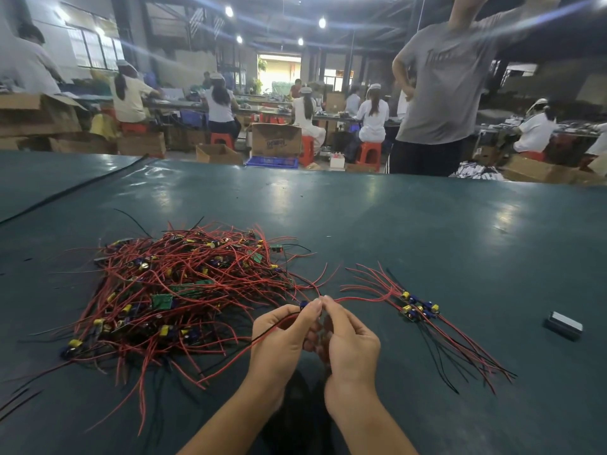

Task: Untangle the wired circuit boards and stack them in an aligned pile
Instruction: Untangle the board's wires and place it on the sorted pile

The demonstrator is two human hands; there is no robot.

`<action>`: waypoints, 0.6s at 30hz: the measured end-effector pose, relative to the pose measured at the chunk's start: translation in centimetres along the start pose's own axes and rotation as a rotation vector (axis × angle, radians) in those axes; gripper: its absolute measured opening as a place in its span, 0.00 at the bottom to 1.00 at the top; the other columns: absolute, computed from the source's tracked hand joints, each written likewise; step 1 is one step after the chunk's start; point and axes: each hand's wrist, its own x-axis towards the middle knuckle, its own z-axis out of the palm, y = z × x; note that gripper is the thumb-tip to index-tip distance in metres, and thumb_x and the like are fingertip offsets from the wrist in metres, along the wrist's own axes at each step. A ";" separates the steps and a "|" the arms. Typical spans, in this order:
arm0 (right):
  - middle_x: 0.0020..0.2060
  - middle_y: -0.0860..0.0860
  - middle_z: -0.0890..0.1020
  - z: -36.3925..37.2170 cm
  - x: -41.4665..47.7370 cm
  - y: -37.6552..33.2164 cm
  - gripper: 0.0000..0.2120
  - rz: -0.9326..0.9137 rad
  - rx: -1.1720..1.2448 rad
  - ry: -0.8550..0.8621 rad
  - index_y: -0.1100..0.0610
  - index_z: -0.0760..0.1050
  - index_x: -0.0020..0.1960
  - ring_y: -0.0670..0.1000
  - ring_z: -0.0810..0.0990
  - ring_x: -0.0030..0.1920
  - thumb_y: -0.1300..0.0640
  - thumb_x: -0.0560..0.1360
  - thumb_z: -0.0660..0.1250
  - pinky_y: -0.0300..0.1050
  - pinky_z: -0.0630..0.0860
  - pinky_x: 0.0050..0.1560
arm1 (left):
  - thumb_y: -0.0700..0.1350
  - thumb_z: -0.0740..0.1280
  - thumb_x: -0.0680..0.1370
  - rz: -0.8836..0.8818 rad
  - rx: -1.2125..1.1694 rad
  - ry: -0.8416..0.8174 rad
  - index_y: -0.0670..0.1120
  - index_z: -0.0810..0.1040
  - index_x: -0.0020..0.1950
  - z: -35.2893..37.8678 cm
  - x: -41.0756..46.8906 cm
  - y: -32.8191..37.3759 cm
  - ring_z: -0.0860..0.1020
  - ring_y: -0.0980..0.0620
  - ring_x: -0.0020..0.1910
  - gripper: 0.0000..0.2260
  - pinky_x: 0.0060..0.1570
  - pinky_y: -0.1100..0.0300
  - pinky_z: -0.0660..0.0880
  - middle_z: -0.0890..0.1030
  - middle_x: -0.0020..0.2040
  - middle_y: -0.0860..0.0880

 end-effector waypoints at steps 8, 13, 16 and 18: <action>0.36 0.53 0.87 -0.1 0.1 0.5 0.07 -0.003 -0.125 -0.098 0.49 0.87 0.37 0.51 0.86 0.39 0.51 0.72 0.74 0.46 0.83 0.43 | 0.52 0.76 0.63 -0.115 -0.045 -0.068 0.41 0.83 0.36 -0.8 0.0 0.7 0.78 0.52 0.32 0.14 0.33 0.62 0.75 0.81 0.33 0.45; 0.35 0.53 0.86 -0.2 0.7 0.4 0.08 0.015 -0.140 -0.055 0.50 0.86 0.35 0.53 0.86 0.40 0.55 0.73 0.74 0.50 0.82 0.50 | 0.51 0.76 0.63 -0.109 -0.029 -0.059 0.39 0.84 0.38 -0.9 -0.1 0.9 0.82 0.44 0.37 0.15 0.42 0.55 0.79 0.84 0.39 0.38; 0.28 0.51 0.82 -0.5 1.3 -0.3 0.09 0.105 -0.070 0.020 0.56 0.85 0.32 0.52 0.80 0.28 0.56 0.70 0.76 0.43 0.78 0.34 | 0.50 0.75 0.63 -0.094 -0.017 -0.048 0.42 0.83 0.33 -0.7 0.0 0.9 0.76 0.45 0.34 0.11 0.40 0.55 0.75 0.80 0.34 0.40; 0.24 0.49 0.72 -1.0 1.9 -0.6 0.12 0.149 -0.014 0.100 0.58 0.83 0.29 0.49 0.69 0.22 0.57 0.70 0.77 0.38 0.68 0.26 | 0.50 0.75 0.64 -0.088 0.003 -0.063 0.44 0.83 0.31 -0.6 0.1 0.9 0.73 0.52 0.29 0.09 0.32 0.63 0.73 0.77 0.30 0.45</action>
